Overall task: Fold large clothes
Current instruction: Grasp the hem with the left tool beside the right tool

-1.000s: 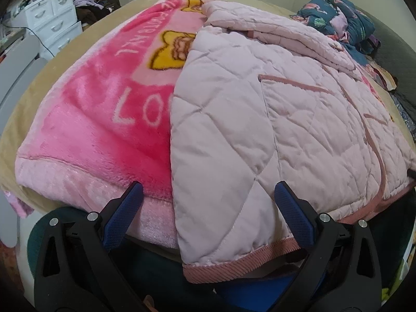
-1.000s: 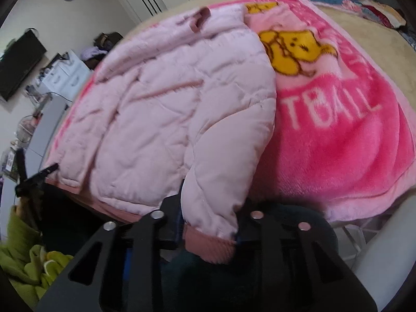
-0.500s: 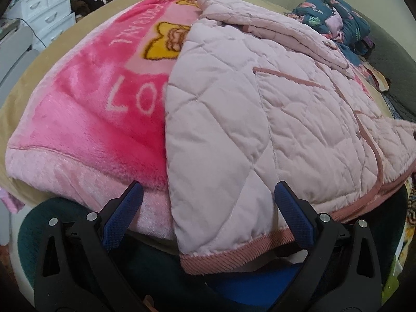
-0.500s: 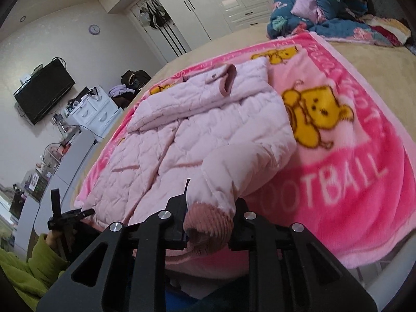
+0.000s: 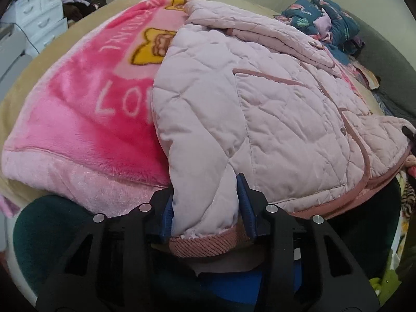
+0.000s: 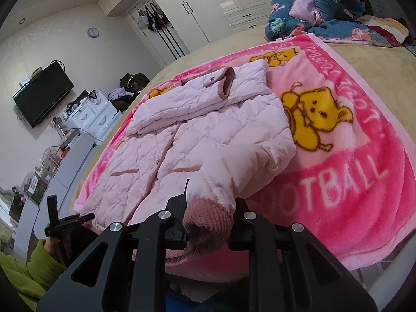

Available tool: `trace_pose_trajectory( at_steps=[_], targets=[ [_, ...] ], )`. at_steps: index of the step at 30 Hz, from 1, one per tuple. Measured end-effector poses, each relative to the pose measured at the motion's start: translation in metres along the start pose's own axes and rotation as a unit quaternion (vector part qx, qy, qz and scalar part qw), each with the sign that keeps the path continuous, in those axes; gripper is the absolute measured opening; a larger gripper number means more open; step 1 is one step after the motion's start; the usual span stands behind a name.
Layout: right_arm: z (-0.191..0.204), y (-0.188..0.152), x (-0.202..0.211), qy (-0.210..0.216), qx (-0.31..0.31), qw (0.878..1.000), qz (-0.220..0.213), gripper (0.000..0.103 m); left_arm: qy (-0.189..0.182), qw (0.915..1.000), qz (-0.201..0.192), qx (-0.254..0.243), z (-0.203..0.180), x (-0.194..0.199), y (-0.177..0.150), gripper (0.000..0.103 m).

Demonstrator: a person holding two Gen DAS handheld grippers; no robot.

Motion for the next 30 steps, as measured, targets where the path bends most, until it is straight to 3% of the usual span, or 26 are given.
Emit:
trace_pose_trajectory(
  at_steps=[3,8,18,30],
  targets=[
    [-0.002,-0.004,0.001,-0.001,-0.007,1.0,-0.003,0.019,-0.001,0.9999,-0.005,-0.015,-0.007,0.002,0.002,0.02],
    [-0.008,-0.015,0.005,-0.007,-0.024,1.0,-0.004,0.019,-0.016,0.9994,-0.026,-0.013,-0.009,0.014,0.013,0.014],
    [-0.004,0.0,0.01,-0.001,-0.038,0.999,-0.037,0.019,-0.039,0.9947,-0.094,-0.018,-0.02,0.045,0.051,0.012],
    [-0.002,0.042,-0.001,0.002,-0.055,0.996,-0.073,0.018,-0.055,0.9888,-0.137,-0.023,-0.027,0.054,0.098,0.012]
  ],
)
Point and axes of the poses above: each gripper's, at about its wrist camera, not at the fingertips, and x roughly against the way its jaws point, z to its left, y to its top, the point moved 1 cm from there along -x, roughly the way its jaws point, and after that the axes turned 7 degrees about -z, right-handed, at the moved point
